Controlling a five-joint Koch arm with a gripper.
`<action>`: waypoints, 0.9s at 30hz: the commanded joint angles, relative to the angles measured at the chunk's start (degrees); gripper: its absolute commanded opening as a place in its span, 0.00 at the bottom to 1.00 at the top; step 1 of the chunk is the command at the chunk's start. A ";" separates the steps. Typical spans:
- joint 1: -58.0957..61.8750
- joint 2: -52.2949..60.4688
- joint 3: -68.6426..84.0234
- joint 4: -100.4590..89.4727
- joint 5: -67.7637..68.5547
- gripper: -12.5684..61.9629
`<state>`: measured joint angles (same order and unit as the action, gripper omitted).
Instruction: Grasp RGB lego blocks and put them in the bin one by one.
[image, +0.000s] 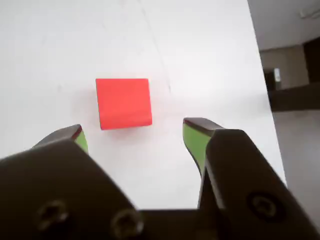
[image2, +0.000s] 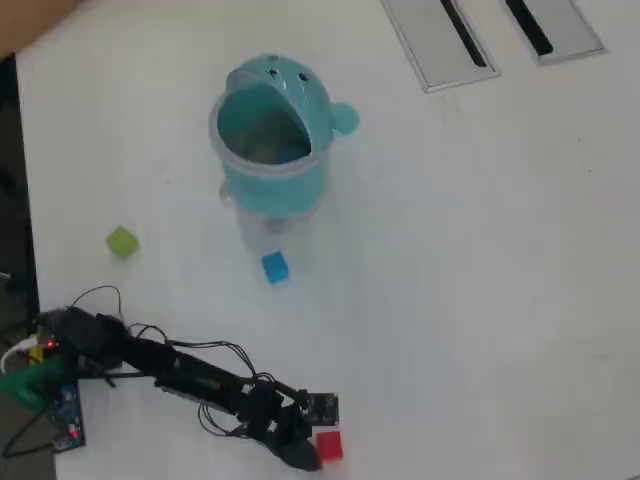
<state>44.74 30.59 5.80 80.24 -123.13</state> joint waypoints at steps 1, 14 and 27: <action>-0.70 1.14 -2.37 1.32 -0.35 0.65; -1.76 -2.02 -2.46 2.64 1.58 0.65; -4.13 -4.48 -2.81 -0.44 5.80 0.65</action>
<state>41.22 24.87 5.80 82.35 -118.65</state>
